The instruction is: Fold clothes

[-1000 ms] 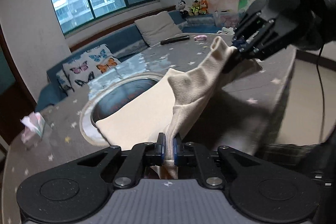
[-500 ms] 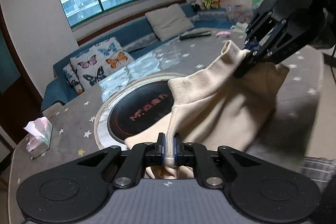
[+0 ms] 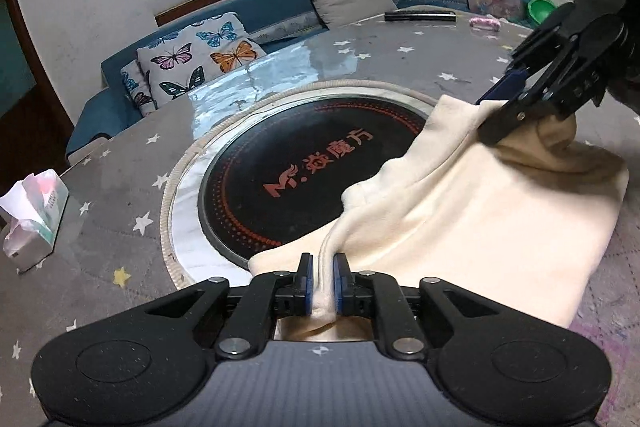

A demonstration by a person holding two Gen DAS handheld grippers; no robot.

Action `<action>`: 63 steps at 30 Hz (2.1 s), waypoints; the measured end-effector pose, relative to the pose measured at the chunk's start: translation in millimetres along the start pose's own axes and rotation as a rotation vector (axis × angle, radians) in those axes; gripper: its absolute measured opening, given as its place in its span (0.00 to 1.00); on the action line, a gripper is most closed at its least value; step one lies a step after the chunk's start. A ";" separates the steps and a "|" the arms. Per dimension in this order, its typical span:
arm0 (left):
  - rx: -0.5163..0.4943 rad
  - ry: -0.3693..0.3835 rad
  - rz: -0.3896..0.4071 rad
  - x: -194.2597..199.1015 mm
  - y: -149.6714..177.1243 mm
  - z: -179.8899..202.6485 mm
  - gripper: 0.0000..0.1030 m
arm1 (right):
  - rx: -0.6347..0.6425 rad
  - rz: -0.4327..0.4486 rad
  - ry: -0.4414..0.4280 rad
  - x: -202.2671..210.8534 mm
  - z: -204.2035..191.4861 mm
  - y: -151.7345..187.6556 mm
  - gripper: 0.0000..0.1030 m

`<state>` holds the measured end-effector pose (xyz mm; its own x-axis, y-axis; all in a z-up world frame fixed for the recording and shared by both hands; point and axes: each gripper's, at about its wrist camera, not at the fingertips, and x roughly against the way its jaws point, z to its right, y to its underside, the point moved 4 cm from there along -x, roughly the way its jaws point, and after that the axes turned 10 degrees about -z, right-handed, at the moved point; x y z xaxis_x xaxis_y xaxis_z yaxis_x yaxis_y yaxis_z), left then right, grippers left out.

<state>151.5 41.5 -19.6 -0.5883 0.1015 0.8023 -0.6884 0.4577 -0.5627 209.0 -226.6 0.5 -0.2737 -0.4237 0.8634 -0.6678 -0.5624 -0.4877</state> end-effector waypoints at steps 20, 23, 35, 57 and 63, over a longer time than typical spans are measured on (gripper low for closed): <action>0.066 0.013 0.077 29.3 -13.7 9.7 0.23 | -0.040 0.221 0.123 50.4 -27.1 29.2 0.19; 0.038 0.050 0.071 25.9 -15.5 24.2 0.21 | -0.081 0.168 0.169 26.8 -19.6 32.7 0.18; 0.033 0.093 0.004 -4.8 -23.5 29.6 0.20 | -0.098 0.181 0.125 21.4 -23.4 12.6 0.14; 0.145 0.109 -0.010 -17.1 -32.3 8.1 0.26 | -0.019 0.110 0.091 -38.4 -57.4 -15.4 0.15; 0.181 0.076 0.013 -15.7 -32.4 4.5 0.25 | -0.058 0.141 0.060 -35.2 -60.3 -21.0 0.16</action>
<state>181.1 21.1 -14.9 -0.5691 0.1759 0.8033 -0.7498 0.2901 -0.5947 190.9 -157.1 -11.9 -0.4068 -0.4515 0.7941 -0.6585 -0.4576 -0.5975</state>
